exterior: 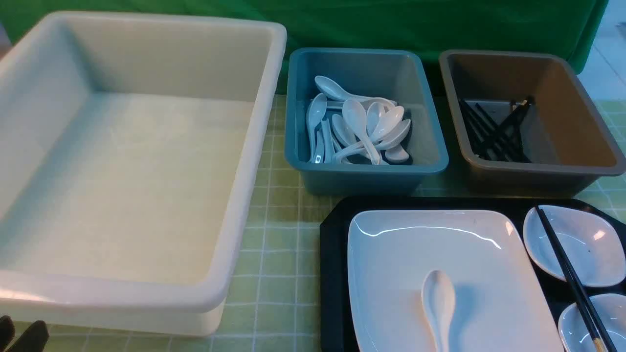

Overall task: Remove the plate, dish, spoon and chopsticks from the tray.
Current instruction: Use the right arm to grab a pair of chopsticks from the plate

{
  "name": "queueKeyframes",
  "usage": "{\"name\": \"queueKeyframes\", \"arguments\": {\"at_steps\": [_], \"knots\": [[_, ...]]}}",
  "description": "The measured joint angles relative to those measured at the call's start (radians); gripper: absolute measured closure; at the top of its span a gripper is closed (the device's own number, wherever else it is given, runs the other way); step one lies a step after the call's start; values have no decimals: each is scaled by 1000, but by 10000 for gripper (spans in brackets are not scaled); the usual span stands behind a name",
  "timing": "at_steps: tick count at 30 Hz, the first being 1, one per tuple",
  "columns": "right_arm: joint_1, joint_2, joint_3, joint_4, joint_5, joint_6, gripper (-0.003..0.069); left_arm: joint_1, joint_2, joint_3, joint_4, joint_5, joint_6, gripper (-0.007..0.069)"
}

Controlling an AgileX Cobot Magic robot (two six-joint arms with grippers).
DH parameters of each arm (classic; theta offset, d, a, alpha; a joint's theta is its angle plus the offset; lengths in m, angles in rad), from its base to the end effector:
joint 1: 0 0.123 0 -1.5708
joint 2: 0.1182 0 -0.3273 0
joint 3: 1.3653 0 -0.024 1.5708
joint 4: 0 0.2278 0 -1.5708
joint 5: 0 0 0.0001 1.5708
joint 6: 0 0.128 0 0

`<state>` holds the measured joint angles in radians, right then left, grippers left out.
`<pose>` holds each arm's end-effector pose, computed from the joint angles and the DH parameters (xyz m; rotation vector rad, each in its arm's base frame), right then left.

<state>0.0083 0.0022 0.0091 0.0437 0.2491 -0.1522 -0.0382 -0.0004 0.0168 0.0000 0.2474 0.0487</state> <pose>0.0264 0.0016 0.1814 -0.1108 1.7406 -0.0650 0.0265 -0.0010 0.1790 0.0759 1.7457 0.0077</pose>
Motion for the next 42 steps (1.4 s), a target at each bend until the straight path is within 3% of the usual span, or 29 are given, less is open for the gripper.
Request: {"name": "queueKeyframes", "arguments": {"at_steps": [18, 20, 25, 29, 32, 36, 37, 39, 42], "knots": [[0, 0, 0, 0, 0, 0, 419, 0, 0, 0, 18, -33, 8, 400], [0, 0, 0, 0, 0, 0, 419, 0, 0, 0, -17, -74, 5, 400], [0, 0, 0, 0, 0, 0, 419, 0, 0, 0, -352, -275, -120, 400], [0, 0, 0, 0, -26, 7, 419, 0, 0, 0, -414, -431, -151, 400], [4, 0, 0, 59, -138, 127, 419, 0, 0, 0, -427, -531, -156, 400], [7, 0, 0, 112, -324, 441, 419, 0, 0, 0, -430, -657, -230, 407], [9, 0, 0, 118, -392, 532, 419, 0, 0, 0, -430, -718, -305, 432], [9, 0, 0, 121, -437, 588, 419, 0, 0, -1, -423, -783, -379, 468], [9, 0, 0, 124, -541, 663, 419, 0, -1, -92, -345, -814, -493, 594]]}}
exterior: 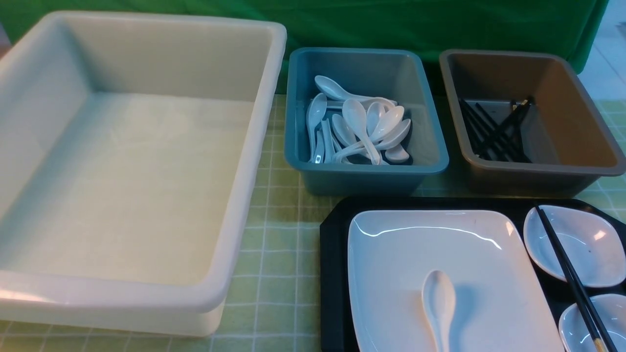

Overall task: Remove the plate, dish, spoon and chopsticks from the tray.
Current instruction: Use the right arm to grab a pair of chopsticks from the plate

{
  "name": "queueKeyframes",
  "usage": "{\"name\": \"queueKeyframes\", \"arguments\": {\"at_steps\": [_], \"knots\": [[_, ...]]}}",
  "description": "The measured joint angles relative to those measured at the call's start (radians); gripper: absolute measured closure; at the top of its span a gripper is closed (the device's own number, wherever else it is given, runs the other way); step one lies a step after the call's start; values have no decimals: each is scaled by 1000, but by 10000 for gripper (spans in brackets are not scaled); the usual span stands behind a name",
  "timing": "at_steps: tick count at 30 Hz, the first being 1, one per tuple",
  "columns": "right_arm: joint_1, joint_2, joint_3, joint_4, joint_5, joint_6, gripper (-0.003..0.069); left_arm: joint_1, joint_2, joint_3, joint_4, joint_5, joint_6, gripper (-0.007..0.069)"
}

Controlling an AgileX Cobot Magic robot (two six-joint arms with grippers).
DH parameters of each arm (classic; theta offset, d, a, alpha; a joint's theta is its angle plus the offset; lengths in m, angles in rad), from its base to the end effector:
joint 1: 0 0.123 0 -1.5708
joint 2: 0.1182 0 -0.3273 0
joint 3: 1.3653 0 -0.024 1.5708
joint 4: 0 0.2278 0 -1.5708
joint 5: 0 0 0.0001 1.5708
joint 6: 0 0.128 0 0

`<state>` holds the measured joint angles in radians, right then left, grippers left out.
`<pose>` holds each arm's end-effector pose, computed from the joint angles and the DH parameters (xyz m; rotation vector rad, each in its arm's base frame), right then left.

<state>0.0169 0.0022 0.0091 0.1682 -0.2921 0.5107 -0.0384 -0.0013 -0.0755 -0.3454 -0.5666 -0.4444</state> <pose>0.0200 -0.0058 0.2490 0.4350 1.1469 0.5729 -0.0073 0.0235 0.3034 -0.4662 0.7678 -0.6466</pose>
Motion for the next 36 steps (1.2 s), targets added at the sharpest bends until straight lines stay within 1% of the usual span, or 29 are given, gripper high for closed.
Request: {"name": "queueKeyframes", "arguments": {"at_steps": [1, 2, 3, 4, 5, 7, 8, 9, 10, 11, 12, 13, 14, 15, 16, 17, 19, 23, 26, 29, 31, 32, 33, 34, 36], "knots": [[0, 0, 0, 0, -36, 29, 419, 0, -1, -31, 24, 15, -3, 607], [0, 0, 0, -4, -83, 75, 421, 0, -1, -102, 81, 71, -13, 626], [1, 0, -3, -7, -83, 80, 422, 0, -1, -114, 81, 83, -15, 626], [6, 1, -41, -39, -67, 108, 441, 0, 20, -229, 153, 208, -22, 635], [16, 9, -95, -80, 11, 119, 466, 0, 47, -305, 180, 307, -22, 637], [47, 56, -235, -168, 200, 116, 548, 0, 109, -444, 221, 513, -15, 641], [67, 100, -323, -192, 300, 91, 585, 0, 158, -516, 230, 635, 16, 641], [91, 165, -431, -208, 484, 12, 621, 0, 223, -595, 233, 781, 67, 641], [96, 178, -431, -211, 513, 12, 625, 0, 235, -595, 233, 781, 79, 641], [117, 218, -504, -220, 599, -41, 637, 0, 294, -653, 231, 902, 142, 641], [161, 336, -639, -230, 804, -123, 648, 0, 383, -730, 219, 1086, 224, 641], [182, 398, -700, -239, 952, -168, 651, 0, 446, -766, 203, 1193, 269, 641], [223, 526, -800, -261, 1177, -222, 651, 0, 532, -795, 181, 1305, 318, 641], [227, 558, -810, -264, 1202, -228, 651, 0, 544, -798, 178, 1322, 323, 641], [254, 648, -863, -284, 1329, -264, 652, 0, 628, -811, 159, 1432, 364, 641], [264, 701, -880, -299, 1397, -291, 655, 0, 674, -811, 153, 1463, 387, 641], [274, 813, -894, -315, 1457, -326, 661, 0, 782, -812, 139, 1542, 455, 641], [274, 966, -900, -318, 1487, -367, 665, -14, 926, -812, 94, 1590, 534, 641], [252, 1058, -900, -310, 1469, -397, 665, -67, 976, -812, 52, 1576, 564, 641], [181, 1130, -900, -297, 1404, -419, 665, -183, 999, -812, 43, 1563, 569, 641], [117, 1177, -901, -260, 1373, -443, 663, -270, 1015, -812, 40, 1566, 561, 641], [110, 1187, -901, -253, 1370, -448, 662, -270, 1018, -812, 40, 1566, 561, 641], [69, 1222, -901, -203, 1364, -483, 647, -337, 1034, -813, 40, 1567, 543, 641], [43, 1253, -901, -156, 1359, -511, 618, -383, 1047, -813, 40, 1567, 531, 641], [24, 1294, -901, -109, 1355, -551, 556, -434, 1061, -813, 41, 1550, 520, 641]]}}
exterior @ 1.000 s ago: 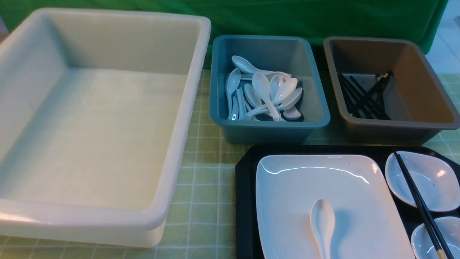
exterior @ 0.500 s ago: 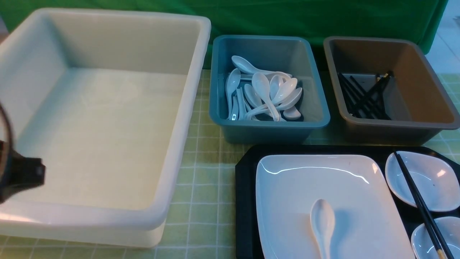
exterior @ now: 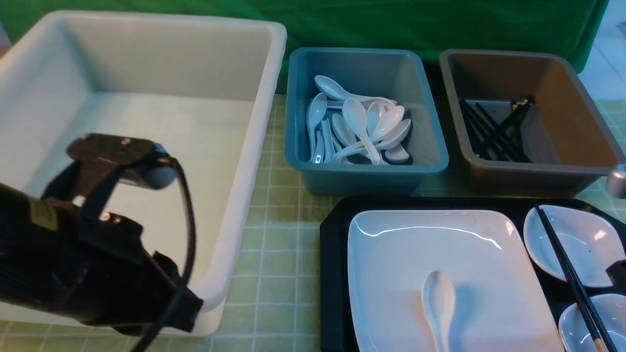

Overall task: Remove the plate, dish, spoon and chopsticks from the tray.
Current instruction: Use the right arm to grab a pair of chopsticks from the plate

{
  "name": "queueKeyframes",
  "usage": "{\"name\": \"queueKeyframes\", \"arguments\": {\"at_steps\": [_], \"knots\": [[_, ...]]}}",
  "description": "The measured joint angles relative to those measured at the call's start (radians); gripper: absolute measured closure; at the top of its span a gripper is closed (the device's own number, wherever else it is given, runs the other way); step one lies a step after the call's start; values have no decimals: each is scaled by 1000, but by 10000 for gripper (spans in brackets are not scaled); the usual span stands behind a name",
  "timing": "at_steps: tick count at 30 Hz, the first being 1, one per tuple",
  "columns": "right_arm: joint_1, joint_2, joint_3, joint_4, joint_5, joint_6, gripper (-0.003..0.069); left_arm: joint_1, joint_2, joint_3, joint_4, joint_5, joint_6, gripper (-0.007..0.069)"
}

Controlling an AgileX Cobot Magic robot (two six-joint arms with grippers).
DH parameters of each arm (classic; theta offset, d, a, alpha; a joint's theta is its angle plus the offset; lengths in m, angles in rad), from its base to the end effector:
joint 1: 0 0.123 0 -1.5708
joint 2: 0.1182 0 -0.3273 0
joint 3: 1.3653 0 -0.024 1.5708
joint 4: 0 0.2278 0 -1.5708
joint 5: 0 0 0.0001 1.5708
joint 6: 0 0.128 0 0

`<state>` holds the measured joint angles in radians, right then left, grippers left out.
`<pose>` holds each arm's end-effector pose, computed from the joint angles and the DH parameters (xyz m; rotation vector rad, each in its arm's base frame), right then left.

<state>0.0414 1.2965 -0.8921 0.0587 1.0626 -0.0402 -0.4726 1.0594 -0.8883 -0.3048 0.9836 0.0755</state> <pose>0.1969 0.0147 0.2726 -0.0854 2.9483 0.0798 0.1330 -0.1039 0.3229 0.5856 2.5957 -0.5249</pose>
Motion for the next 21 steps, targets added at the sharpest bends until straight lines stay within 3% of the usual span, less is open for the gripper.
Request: {"name": "queueKeyframes", "arguments": {"at_steps": [4, 8, 16, 21], "knots": [[-4, 110, 0, 17, -34, -34, 304, -81, 26, 0, 19, -35, -31, 641], [-4, 178, 0, 17, -39, -35, 195, -93, 28, 0, 38, -36, -43, 641], [-4, 285, 0, -24, -56, -33, 195, -94, 28, 0, 81, -58, -38, 641], [-4, 293, 0, -45, -64, -30, 207, -94, 51, -5, -36, -133, 156, 641]]}}
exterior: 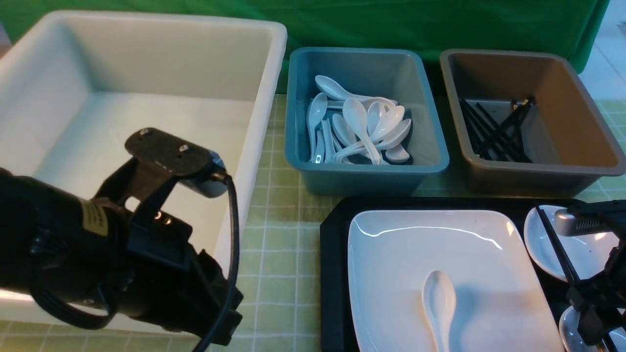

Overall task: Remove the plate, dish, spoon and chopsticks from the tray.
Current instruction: Use the right arm to grab a pair of chopsticks from the plate

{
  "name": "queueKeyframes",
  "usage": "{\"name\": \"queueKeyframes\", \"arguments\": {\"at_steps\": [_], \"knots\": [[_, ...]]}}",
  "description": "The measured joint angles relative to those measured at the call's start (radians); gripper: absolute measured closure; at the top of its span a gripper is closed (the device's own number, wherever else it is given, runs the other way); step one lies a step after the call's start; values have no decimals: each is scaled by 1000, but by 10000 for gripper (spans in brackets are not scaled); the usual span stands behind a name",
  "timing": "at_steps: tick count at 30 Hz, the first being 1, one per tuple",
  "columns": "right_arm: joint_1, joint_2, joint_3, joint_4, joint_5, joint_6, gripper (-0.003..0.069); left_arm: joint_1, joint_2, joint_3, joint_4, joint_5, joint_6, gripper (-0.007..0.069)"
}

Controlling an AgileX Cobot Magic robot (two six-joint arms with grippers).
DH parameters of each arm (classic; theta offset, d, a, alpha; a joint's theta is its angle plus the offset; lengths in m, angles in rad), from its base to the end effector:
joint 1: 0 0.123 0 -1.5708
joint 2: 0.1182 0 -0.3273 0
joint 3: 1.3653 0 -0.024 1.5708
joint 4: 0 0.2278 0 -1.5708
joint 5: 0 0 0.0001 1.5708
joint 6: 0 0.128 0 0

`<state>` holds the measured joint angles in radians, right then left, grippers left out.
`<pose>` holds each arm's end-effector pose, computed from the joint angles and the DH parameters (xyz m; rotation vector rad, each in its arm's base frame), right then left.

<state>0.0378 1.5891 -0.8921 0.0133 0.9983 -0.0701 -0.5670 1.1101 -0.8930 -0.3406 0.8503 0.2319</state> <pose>0.2400 0.0105 0.2086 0.1559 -3.1006 -0.0181 0.1438 -0.1297 0.3247 0.8200 2.4301 -0.5427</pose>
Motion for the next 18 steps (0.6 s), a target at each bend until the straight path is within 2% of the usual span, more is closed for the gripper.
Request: {"name": "queueKeyframes", "arguments": {"at_steps": [3, 7, 11, 18], "knots": [[-1, 0, 0, -13, -22, 0, 207, -1, 57, -22, -100, -17, 101, 641], [-2, 0, 0, -13, -29, 0, 207, -3, 158, -75, -172, -39, 183, 641], [-2, 0, 0, -13, -29, 0, 207, -43, 257, -170, -176, -59, 216, 641], [-2, 0, 0, -13, -28, 0, 207, -187, 447, -369, -181, -101, 244, 641]]}}
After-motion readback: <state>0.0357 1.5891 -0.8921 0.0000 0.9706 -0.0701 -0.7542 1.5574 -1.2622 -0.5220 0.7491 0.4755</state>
